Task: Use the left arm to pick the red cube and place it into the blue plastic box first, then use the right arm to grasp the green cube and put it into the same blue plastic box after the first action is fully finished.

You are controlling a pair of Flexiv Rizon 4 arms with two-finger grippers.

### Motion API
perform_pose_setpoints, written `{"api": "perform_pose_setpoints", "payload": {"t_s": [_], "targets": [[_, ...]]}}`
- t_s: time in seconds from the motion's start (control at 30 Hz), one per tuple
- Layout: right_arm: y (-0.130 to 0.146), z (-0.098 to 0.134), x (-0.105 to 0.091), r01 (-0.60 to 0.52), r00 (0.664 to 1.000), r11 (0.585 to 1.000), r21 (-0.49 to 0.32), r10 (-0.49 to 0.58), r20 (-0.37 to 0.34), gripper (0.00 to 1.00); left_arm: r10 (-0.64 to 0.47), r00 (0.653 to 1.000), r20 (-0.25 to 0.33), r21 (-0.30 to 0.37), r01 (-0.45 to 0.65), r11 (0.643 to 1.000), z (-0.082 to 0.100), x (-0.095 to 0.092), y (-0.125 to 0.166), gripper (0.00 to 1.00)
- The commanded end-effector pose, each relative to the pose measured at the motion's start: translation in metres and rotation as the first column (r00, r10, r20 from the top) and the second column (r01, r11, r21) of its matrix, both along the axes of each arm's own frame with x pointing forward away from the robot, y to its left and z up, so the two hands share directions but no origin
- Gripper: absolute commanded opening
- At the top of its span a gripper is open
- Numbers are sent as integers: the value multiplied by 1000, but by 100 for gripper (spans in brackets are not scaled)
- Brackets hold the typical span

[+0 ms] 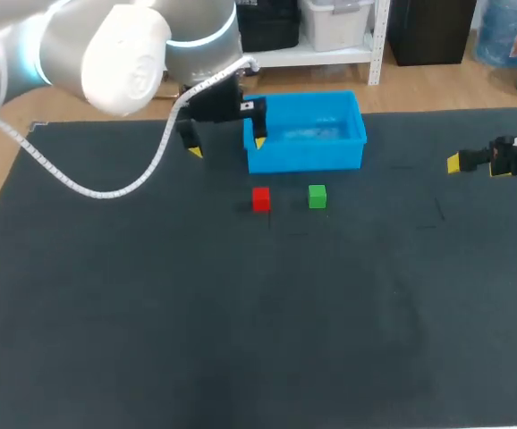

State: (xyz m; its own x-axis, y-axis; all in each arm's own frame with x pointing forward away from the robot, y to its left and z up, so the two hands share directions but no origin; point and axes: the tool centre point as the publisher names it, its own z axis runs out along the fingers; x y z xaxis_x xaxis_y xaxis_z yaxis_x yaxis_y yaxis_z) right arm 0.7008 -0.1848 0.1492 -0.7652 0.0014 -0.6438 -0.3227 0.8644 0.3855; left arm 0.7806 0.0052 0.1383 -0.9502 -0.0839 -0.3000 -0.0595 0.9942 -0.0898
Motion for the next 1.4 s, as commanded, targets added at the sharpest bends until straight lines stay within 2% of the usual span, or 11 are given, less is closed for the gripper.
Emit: {"api": "perform_pose_setpoints", "payload": {"t_s": [0.03, 1.0, 1.4], "targets": [[0, 0, 0, 0, 1000, 1000, -1, 0, 0, 100, -1, 1000, -15, 6, 1, 1000, 0, 8, -4, 100], [0, 0, 0, 0, 1000, 1000, -1, 0, 0, 100, -47, 987, -152, 56, 57, 997, -19, 15, -19, 100], [0, 0, 0, 0, 1000, 1000, -1, 0, 0, 100, -75, 982, -174, 106, 94, 990, -28, 24, -26, 100]]}}
